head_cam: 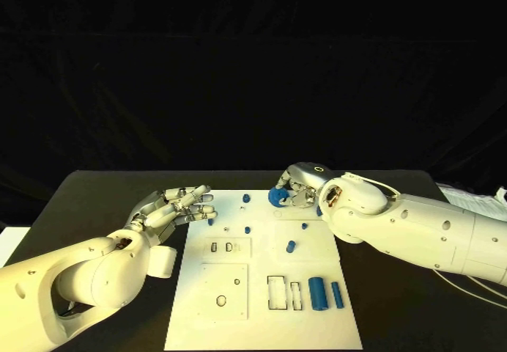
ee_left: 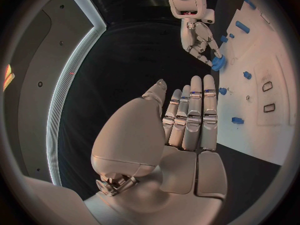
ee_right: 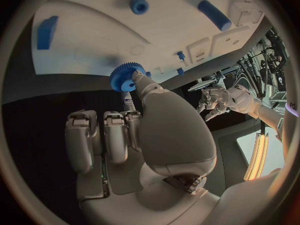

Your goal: Assemble the parts on the task board

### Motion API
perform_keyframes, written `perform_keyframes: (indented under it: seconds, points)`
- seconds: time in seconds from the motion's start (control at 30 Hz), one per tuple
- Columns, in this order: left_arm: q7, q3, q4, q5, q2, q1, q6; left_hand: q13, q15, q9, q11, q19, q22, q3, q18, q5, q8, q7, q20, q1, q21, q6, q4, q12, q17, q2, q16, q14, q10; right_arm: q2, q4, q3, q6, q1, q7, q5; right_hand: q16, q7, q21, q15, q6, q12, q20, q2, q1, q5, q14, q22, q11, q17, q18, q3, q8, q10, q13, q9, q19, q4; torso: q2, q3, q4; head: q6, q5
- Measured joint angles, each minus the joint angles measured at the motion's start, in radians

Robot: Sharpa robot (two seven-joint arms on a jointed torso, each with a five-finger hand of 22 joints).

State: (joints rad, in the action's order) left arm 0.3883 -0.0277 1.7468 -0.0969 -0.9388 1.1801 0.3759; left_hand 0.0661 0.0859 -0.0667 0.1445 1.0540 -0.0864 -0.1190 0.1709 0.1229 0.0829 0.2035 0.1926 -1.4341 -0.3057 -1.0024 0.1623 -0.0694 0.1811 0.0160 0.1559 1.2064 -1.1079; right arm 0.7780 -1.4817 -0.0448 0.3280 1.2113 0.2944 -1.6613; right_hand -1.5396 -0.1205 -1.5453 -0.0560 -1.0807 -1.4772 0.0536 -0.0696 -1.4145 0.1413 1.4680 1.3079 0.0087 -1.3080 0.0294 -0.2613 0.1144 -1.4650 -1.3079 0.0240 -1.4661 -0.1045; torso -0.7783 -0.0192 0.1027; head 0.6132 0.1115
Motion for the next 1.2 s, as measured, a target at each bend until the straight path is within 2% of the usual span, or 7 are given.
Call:
perform_keyframes:
  seconds: [0.17, 0.33, 0.57, 0.83, 1.03, 1.2]
  points:
    - [0.000, 0.000, 0.000, 0.000, 0.001, 0.000, 0.000, 0.000, 0.000, 0.000, 0.000, 0.000, 0.000, -0.001, 0.000, 0.000, 0.000, 0.000, 0.000, 0.000, 0.000, 0.000, -0.001, 0.000, 0.000, 0.000, 0.000, 0.000, 0.000, -0.036, -0.030, 0.001, 0.019, 0.002, 0.007, -0.039, 0.000, 0.000, -0.001, 0.000, 0.000, 0.000, 0.000, -0.006, 0.014, 0.000, 0.000, 0.000, 0.000, 0.000, 0.000, 0.000, 0.000, 0.000, 0.000, 0.000, 0.000, 0.000, 0.000, -0.0006, 0.0017, -0.001, -0.003]
    - [-0.001, 0.000, 0.000, 0.000, 0.002, 0.000, 0.000, 0.000, 0.000, 0.000, 0.000, 0.000, 0.000, -0.001, 0.000, 0.000, 0.000, 0.000, 0.000, 0.000, 0.000, 0.000, -0.001, 0.000, 0.000, 0.000, 0.000, 0.000, 0.000, -0.076, -0.028, 0.007, 0.026, 0.002, 0.012, -0.072, 0.000, 0.000, -0.004, 0.000, 0.000, 0.000, 0.000, -0.009, 0.017, 0.000, 0.000, 0.000, 0.000, 0.000, 0.000, 0.000, 0.000, 0.000, 0.000, 0.000, 0.000, 0.000, -0.001, -0.0011, 0.0028, 0.001, -0.010]
    - [-0.001, 0.000, 0.000, 0.000, 0.002, 0.000, -0.001, 0.000, 0.000, 0.000, 0.000, 0.000, 0.000, -0.001, 0.000, 0.000, 0.000, 0.000, 0.000, 0.000, 0.000, 0.000, -0.001, 0.000, 0.000, 0.000, 0.000, 0.000, 0.000, -0.135, 0.019, 0.021, 0.028, -0.008, 0.014, -0.098, 0.000, 0.000, -0.004, 0.000, 0.000, 0.000, 0.000, -0.009, 0.017, 0.000, 0.000, 0.000, 0.000, 0.000, 0.000, 0.000, 0.000, 0.000, 0.000, 0.000, 0.000, 0.000, -0.002, -0.0003, 0.0025, 0.006, -0.017]
    - [-0.001, 0.000, 0.000, 0.000, 0.003, 0.000, -0.001, 0.000, 0.000, 0.000, 0.000, 0.000, 0.000, -0.001, 0.000, 0.000, 0.000, 0.000, 0.000, -0.004, 0.000, 0.000, -0.001, 0.000, 0.001, -0.004, -0.005, 0.000, 0.000, -0.181, 0.069, 0.029, 0.021, -0.016, 0.014, -0.108, 0.000, 0.000, -0.004, 0.000, 0.000, 0.000, 0.000, -0.013, 0.027, -0.001, 0.000, 0.000, 0.000, 0.000, 0.000, -0.006, 0.000, 0.000, 0.000, 0.000, 0.000, -0.001, -0.002, 0.0005, 0.0012, 0.009, -0.021]
    - [-0.002, 0.000, 0.000, 0.000, 0.004, 0.000, -0.001, 0.000, 0.000, 0.000, 0.000, 0.000, 0.000, -0.001, 0.000, 0.000, 0.000, 0.000, 0.000, -0.004, 0.000, 0.000, -0.001, 0.000, 0.001, -0.004, -0.005, 0.000, 0.000, -0.202, 0.096, 0.032, 0.008, -0.023, 0.014, -0.109, 0.000, 0.000, -0.004, 0.000, 0.000, 0.000, 0.000, -0.015, 0.038, -0.006, 0.000, 0.000, 0.000, 0.000, 0.000, -0.007, 0.000, 0.000, 0.000, 0.000, 0.000, -0.001, -0.002, 0.0012, 0.0004, 0.013, -0.025]
    - [-0.002, 0.000, 0.000, 0.000, 0.004, 0.000, -0.001, 0.000, 0.000, 0.000, 0.000, 0.000, 0.000, -0.001, 0.000, 0.000, 0.000, 0.000, 0.000, -0.004, 0.000, 0.000, -0.001, 0.000, 0.001, -0.004, -0.005, 0.000, 0.000, -0.213, 0.115, 0.032, 0.001, -0.023, 0.014, -0.109, 0.000, 0.000, -0.004, 0.000, -0.001, 0.011, 0.000, -0.025, 0.060, -0.019, 0.000, 0.000, 0.000, 0.000, 0.000, -0.008, -0.003, 0.000, 0.000, 0.000, 0.000, -0.003, -0.002, 0.0011, -0.0005, 0.014, -0.026]
